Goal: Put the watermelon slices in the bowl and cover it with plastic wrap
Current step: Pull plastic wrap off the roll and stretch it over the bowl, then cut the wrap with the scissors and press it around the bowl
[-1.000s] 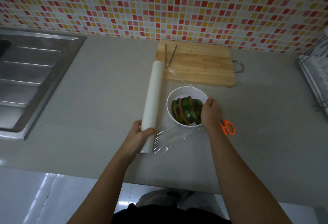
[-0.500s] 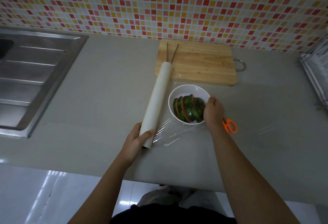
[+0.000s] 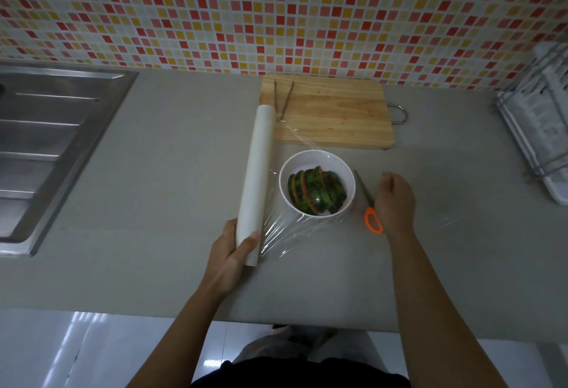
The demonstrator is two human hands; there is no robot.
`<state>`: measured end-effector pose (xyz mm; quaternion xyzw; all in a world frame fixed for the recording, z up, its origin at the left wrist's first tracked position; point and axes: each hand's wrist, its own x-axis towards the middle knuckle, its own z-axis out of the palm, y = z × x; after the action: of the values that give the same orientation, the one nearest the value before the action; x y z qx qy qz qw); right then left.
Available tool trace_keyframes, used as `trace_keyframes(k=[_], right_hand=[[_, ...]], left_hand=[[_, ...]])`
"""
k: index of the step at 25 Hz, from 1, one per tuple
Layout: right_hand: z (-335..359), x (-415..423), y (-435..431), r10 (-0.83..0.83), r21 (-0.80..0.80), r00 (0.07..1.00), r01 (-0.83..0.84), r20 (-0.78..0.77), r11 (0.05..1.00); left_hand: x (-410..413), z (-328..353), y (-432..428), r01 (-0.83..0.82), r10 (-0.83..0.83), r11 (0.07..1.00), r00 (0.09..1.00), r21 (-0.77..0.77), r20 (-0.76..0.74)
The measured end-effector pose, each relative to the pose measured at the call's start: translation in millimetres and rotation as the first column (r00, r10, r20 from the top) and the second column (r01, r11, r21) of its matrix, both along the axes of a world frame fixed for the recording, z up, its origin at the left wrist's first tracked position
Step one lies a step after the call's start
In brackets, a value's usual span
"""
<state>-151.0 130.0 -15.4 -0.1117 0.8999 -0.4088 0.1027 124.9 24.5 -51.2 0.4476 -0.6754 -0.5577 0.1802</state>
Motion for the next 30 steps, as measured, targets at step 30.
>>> trace_keyframes(k=[30], right_hand=[[0, 190, 50, 0.400, -0.564, 0.761, -0.055, 0.510, 0.824]], left_hand=[[2, -6, 7, -0.095, 0.102, 0.993, 0.988, 0.067, -0.117]])
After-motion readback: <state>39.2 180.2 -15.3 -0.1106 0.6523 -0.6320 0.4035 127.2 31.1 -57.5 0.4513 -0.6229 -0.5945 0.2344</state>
